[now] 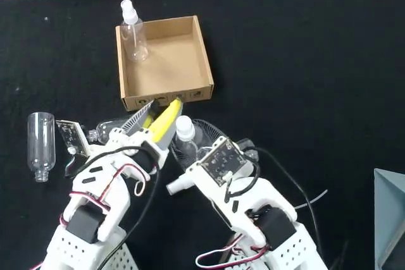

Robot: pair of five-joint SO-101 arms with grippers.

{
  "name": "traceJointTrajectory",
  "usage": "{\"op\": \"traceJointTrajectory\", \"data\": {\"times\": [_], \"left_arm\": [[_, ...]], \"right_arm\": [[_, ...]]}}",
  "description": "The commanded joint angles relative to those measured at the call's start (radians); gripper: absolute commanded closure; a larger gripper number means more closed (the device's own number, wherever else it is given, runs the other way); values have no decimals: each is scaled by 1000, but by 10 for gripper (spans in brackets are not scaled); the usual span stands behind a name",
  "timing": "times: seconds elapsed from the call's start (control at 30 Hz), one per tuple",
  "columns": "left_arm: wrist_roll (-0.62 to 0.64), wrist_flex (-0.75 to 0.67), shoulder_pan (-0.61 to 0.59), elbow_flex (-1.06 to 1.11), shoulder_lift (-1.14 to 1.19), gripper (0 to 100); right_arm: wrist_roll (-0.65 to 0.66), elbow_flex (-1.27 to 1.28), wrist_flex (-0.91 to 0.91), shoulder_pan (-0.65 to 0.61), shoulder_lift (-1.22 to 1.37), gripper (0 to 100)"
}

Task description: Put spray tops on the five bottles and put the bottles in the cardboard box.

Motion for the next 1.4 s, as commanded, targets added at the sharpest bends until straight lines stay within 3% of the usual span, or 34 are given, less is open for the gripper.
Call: {"op": "traceJointTrajectory", "data": {"times": [0.0,0.83,1.13,1.37], "left_arm": [[-61,3,90,5,6,809],[-68,28,128,2,6,809],[12,28,-35,-58,6,809],[11,20,-90,-65,6,809]], "right_arm": [[-9,-4,-3,72,-114,956],[-9,24,-3,109,-114,956],[-9,16,32,110,-116,956],[-9,21,32,123,-116,956]]}}
